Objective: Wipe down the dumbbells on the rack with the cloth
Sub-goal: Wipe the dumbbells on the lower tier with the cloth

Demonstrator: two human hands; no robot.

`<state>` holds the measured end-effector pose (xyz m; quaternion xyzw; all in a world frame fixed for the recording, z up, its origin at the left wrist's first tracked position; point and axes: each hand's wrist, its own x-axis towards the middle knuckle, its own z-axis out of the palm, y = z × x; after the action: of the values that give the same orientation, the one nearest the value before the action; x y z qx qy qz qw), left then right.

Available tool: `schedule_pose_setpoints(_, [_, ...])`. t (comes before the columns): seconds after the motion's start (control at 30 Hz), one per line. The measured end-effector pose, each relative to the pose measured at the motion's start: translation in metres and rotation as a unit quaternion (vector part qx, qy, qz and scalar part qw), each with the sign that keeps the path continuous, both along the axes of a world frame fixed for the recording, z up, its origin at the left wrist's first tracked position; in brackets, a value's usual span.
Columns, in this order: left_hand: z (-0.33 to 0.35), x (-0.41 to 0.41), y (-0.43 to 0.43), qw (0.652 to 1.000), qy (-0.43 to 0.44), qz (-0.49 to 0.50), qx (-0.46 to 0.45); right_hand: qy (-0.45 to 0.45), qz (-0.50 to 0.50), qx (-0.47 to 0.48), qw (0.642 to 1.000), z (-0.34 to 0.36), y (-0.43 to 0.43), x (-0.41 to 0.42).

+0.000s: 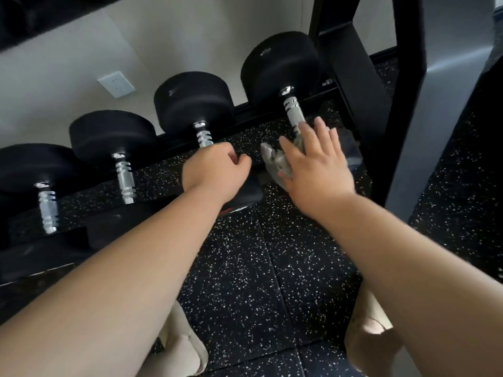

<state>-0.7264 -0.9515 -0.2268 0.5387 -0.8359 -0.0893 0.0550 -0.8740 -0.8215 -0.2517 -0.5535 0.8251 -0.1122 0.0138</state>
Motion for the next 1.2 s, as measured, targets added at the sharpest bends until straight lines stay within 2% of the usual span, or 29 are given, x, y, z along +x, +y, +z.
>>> schedule_pose_setpoints(0.07, [0.0, 0.007, 0.0, 0.997, 0.066, -0.034, 0.014, -0.024, -0.009, -0.02, 0.999, 0.005, -0.002, -0.012])
schedule_pose_setpoints(0.13, [0.002, 0.022, -0.005, 0.985, 0.146, -0.092, 0.024, -0.064, -0.071, -0.052, 0.994, 0.009, -0.004, -0.018])
schedule_pose_setpoints(0.2, [0.006, 0.044, -0.016, 0.977, 0.167, -0.131, -0.002, -0.078, -0.11, -0.055, 0.989, 0.008, -0.01, -0.011])
schedule_pose_setpoints(0.27, [0.009, 0.077, -0.027, 0.982, 0.13, -0.135, -0.027, -0.051, -0.084, -0.035, 0.995, 0.004, -0.019, 0.002])
schedule_pose_setpoints(0.33, [0.008, 0.115, -0.033, 0.99, 0.075, -0.118, -0.028, -0.017, -0.017, -0.001, 1.0, 0.002, -0.028, 0.014])
schedule_pose_setpoints(0.43, [0.004, 0.163, -0.037, 0.994, -0.012, -0.109, -0.021, -0.04, 0.074, 0.044, 0.995, -0.001, -0.039, 0.035])
schedule_pose_setpoints(0.5, [0.001, 0.184, -0.042, 0.992, -0.05, -0.116, -0.027, -0.117, 0.093, 0.039, 0.988, -0.005, -0.043, 0.054])
schedule_pose_setpoints(0.53, [-0.001, 0.191, -0.045, 0.991, -0.06, -0.116, -0.028, -0.187, 0.073, 0.026, 0.979, -0.005, -0.043, 0.061])
schedule_pose_setpoints(0.6, [-0.002, 0.198, -0.05, 0.991, -0.07, -0.11, -0.029, -0.36, 0.0, -0.015, 0.933, -0.002, -0.041, 0.072])
schedule_pose_setpoints(0.63, [-0.002, 0.199, -0.052, 0.991, -0.076, -0.11, -0.032, -0.42, -0.027, -0.042, 0.906, 0.0, -0.041, 0.078])
schedule_pose_setpoints(0.67, [-0.003, 0.198, -0.054, 0.99, -0.083, -0.111, -0.035, -0.43, -0.03, -0.064, 0.9, 0.002, -0.042, 0.087])
schedule_pose_setpoints(0.8, [-0.007, 0.194, -0.059, 0.99, -0.084, -0.106, -0.045, -0.37, 0.088, -0.111, 0.918, 0.006, -0.049, 0.126])
schedule_pose_setpoints(0.87, [-0.006, 0.193, -0.061, 0.997, -0.034, -0.059, -0.037, -0.291, 0.159, -0.1, 0.938, 0.0, -0.052, 0.132])
schedule_pose_setpoints(0.93, [-0.007, 0.191, -0.064, 0.999, 0.005, -0.011, -0.038, -0.206, 0.185, -0.101, 0.956, -0.005, -0.056, 0.121])
schedule_pose_setpoints(1.0, [-0.01, 0.189, -0.063, 0.997, -0.027, -0.019, -0.064, -0.209, 0.149, -0.129, 0.958, -0.009, -0.058, 0.111])
schedule_pose_setpoints(1.1, [-0.014, 0.189, -0.066, 0.996, -0.058, -0.013, -0.062, -0.295, 0.049, -0.162, 0.94, -0.006, -0.061, 0.106])
schedule_pose_setpoints(1.13, [-0.015, 0.19, -0.067, 0.997, -0.057, -0.003, -0.058, -0.293, 0.03, -0.157, 0.943, -0.005, -0.063, 0.111])
schedule_pose_setpoints(1.2, [-0.016, 0.189, -0.067, 0.996, -0.062, 0.008, -0.062, -0.216, 0.052, -0.13, 0.966, 0.0, -0.067, 0.13])
